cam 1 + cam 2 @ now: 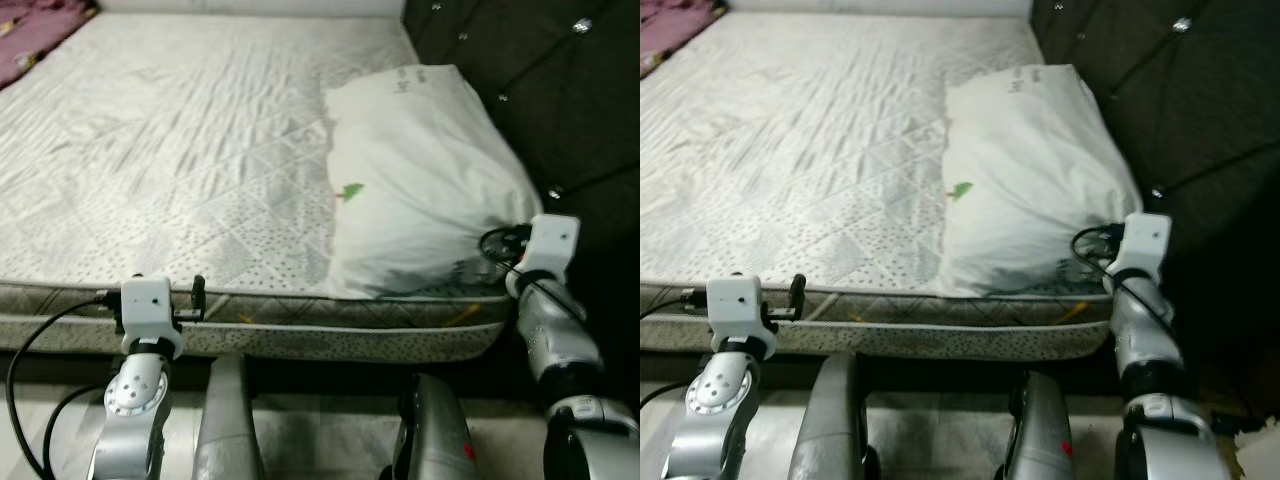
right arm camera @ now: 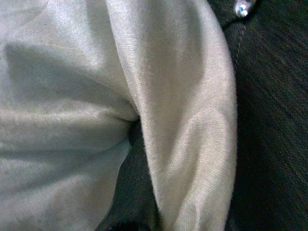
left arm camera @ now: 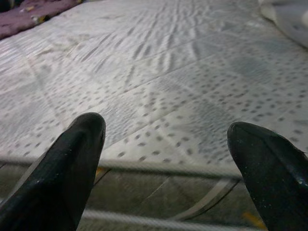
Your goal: Clean up the room
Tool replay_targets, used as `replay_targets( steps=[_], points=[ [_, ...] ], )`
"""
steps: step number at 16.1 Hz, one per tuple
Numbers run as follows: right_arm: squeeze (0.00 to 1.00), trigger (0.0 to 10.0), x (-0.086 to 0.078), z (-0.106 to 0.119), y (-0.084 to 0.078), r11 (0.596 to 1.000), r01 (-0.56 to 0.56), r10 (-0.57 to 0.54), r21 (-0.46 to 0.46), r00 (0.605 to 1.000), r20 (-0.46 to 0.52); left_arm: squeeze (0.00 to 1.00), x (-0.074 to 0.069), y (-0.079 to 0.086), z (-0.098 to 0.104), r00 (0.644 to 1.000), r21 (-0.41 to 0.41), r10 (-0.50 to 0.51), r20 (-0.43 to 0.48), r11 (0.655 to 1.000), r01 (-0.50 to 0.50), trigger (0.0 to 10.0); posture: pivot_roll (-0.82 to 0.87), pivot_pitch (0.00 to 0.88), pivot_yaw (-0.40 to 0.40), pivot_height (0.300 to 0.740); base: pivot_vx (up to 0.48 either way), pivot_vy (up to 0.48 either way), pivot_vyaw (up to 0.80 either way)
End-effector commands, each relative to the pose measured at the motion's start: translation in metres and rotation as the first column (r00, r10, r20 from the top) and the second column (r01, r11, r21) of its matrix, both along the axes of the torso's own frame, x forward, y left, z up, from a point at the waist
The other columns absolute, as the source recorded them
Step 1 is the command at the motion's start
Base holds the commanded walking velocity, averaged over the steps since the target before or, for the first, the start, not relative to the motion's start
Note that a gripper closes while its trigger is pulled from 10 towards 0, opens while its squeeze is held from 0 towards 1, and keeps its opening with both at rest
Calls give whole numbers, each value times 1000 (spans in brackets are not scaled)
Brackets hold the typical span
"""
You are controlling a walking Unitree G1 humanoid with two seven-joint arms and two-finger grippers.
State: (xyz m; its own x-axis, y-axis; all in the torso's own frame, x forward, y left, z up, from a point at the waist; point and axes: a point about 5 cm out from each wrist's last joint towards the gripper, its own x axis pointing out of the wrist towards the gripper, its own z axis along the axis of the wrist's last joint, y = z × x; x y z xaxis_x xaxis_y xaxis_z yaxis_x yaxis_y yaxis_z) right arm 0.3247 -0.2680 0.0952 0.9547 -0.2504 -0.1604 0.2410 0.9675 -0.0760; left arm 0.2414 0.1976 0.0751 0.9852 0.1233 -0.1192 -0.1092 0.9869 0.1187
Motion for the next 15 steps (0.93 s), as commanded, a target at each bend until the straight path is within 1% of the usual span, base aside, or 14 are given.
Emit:
replay_targets(
  steps=[1,2,4,6,7,8,10,12,13,14,15],
  points=[
    [0,0,-8,-5,10,999,3,-3,33,1000,13,0,1,1,-2,1000,5,0,-8,1000,1,10000,71,0,15,518,0,0,0],
    [0,0,-17,-9,21,999,-30,29,21,999,19,0,2,1,-2,1000,4,-3,-8,1000,3,10000,70,0,16,518,0,0,0],
    [0,0,-38,-18,46,993,-114,114,40,993,11,0,3,1,-2,1000,4,-6,-7,1000,6,10000,66,0,14,518,0,0,0],
    [0,0,-46,-18,63,985,-158,157,66,987,24,0,3,2,-2,1000,7,-3,-5,1000,3,10000,73,0,13,518,0,0,0],
    [0,0,-49,-19,69,982,-179,179,62,984,16,0,3,2,-2,1000,8,0,-5,1000,0,10000,73,0,13,518,0,0,0],
    [0,0,-51,-18,70,982,-178,178,65,984,10,0,3,2,-2,1000,8,0,-5,1000,0,10000,73,0,13,518,0,0,0],
    [0,0,-45,-13,69,984,-163,162,68,987,14,0,3,3,-2,1000,10,-1,-5,1000,1,10000,75,0,16,518,0,0,0],
    [0,0,-20,6,59,988,-147,144,54,988,49,0,3,3,-2,1000,11,-1,-8,1000,1,10000,71,0,26,518,0,0,0],
    [0,0,-11,12,52,989,-143,140,45,989,55,0,4,3,-2,1000,11,-2,-8,1000,2,10000,70,0,28,518,0,0,0],
    [0,0,0,21,40,992,-117,114,39,992,58,0,4,3,-2,1000,10,-2,-8,1000,2,10000,70,0,28,518,0,0,0],
    [0,0,14,31,23,996,-78,76,51,996,43,0,6,3,-2,1000,8,-3,-9,1000,3,10000,71,0,27,518,0,0,0]
  ],
)
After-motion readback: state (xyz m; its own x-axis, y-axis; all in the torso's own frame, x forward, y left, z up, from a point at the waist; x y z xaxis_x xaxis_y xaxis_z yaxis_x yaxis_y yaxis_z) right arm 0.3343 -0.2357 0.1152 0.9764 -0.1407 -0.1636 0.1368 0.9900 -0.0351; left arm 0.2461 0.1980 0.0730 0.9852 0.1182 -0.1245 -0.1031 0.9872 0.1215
